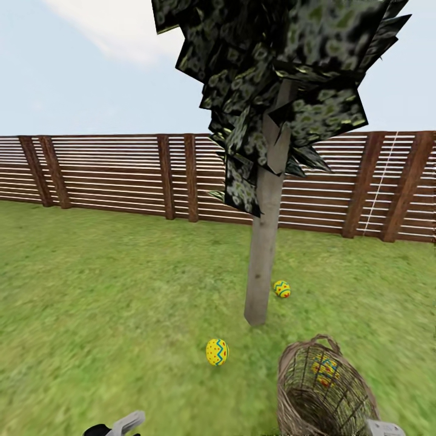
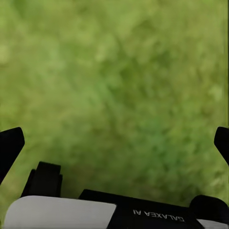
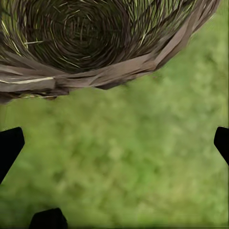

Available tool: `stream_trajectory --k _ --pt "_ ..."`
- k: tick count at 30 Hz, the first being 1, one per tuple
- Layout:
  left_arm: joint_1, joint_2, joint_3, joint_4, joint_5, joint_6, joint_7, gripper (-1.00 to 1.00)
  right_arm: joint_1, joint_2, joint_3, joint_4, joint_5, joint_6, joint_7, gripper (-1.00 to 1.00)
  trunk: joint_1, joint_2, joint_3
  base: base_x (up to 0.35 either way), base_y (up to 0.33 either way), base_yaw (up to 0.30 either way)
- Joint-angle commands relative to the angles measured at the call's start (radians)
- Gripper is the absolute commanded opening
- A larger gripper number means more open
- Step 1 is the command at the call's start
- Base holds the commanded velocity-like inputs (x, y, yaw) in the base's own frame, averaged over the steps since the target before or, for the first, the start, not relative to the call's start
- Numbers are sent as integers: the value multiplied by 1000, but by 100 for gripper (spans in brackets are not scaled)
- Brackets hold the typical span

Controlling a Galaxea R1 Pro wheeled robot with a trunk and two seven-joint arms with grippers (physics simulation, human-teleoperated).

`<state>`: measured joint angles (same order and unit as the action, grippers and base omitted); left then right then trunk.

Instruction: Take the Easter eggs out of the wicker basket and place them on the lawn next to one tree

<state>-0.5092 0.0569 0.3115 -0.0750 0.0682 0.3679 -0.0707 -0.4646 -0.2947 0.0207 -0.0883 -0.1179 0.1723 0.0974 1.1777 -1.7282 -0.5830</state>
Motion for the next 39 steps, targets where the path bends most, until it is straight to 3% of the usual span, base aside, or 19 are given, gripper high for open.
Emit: stream_trajectory --k 1,8,18,22,39 --pt "0 0 0 -2 7 6 -1 100 0 0 3 -1 -9 6 4 100 -4 7 1 0 0 -129" --pt "0 3 1 -1 8 6 -1 100 0 7 5 5 -4 6 -2 100 -31 56 14 0 0 -129" --pt "0 4 1 83 10 7 -5 100 0 15 10 122 4 -69 -2 100 -69 126 33 0 0 -129" --pt "1 11 1 123 10 16 -5 100 0 27 10 160 3 -106 -2 100 -85 154 40 0 0 -129" --pt "33 12 1 133 10 34 -2 100 39 73 10 183 3 -108 0 100 -150 273 71 0 0 -131"
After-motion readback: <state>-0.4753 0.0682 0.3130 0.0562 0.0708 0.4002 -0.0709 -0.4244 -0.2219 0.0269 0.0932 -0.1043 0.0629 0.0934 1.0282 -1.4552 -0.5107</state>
